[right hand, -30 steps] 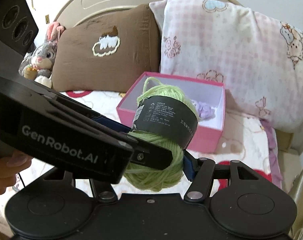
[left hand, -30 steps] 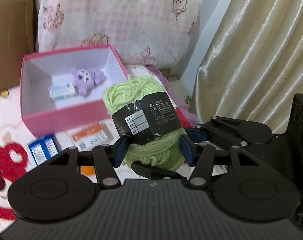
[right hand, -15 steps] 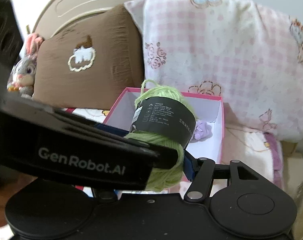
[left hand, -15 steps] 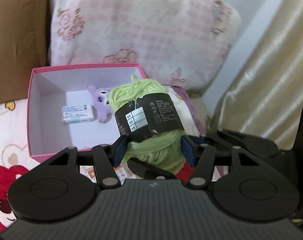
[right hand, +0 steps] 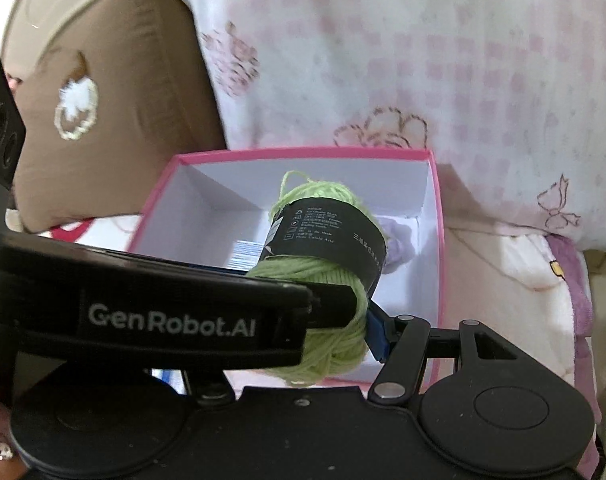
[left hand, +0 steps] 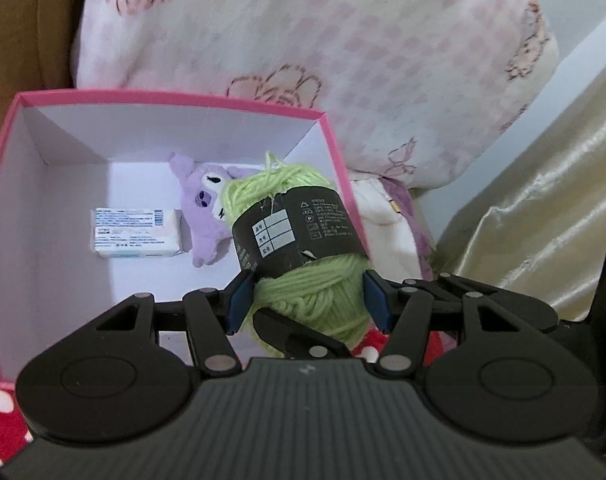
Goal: Organize objects
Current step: 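Lift the green yarn ball with the left tool and carry it into the pink box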
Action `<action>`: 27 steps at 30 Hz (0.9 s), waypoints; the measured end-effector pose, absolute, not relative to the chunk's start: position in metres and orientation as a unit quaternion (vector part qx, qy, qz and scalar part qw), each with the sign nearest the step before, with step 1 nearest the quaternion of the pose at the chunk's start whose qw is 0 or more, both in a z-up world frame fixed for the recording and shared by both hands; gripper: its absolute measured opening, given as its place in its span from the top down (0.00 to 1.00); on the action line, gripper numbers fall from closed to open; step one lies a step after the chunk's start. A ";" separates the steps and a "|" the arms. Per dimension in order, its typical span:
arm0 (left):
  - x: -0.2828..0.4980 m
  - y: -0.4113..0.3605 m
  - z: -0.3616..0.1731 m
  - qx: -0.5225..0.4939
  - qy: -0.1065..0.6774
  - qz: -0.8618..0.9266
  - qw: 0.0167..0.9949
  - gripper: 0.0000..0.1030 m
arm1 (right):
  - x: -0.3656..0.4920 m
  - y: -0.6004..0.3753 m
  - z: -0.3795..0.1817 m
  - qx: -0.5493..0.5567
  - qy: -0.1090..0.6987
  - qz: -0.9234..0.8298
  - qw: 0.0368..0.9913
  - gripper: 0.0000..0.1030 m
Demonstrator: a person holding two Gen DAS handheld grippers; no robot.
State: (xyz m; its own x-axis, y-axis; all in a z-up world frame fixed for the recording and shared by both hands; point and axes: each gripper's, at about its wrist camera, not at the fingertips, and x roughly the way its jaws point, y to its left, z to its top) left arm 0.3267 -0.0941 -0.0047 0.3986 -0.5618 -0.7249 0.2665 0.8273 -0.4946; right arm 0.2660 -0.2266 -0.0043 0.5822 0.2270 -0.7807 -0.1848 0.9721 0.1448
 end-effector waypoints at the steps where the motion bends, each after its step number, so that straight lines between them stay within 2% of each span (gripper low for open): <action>1: 0.331 -0.094 -0.009 -0.157 0.492 -0.251 0.819 0.44 | 0.270 -0.225 -0.008 0.017 0.446 0.113 0.888 0.37; 13: 0.360 -0.081 -0.059 -0.222 0.537 -0.241 0.777 0.46 | 0.298 -0.216 -0.036 -0.017 0.499 0.102 0.860 0.37; 25: 0.359 -0.081 -0.085 -0.231 0.554 -0.230 0.766 0.48 | 0.288 -0.221 -0.037 -0.041 0.487 0.133 0.862 0.33; 26: 0.359 -0.082 -0.087 -0.228 0.554 -0.230 0.767 0.48 | 0.287 -0.224 -0.035 -0.038 0.481 0.139 0.865 0.35; 27: 0.358 -0.083 -0.088 -0.224 0.554 -0.229 0.768 0.48 | 0.286 -0.225 -0.034 -0.039 0.479 0.149 0.864 0.41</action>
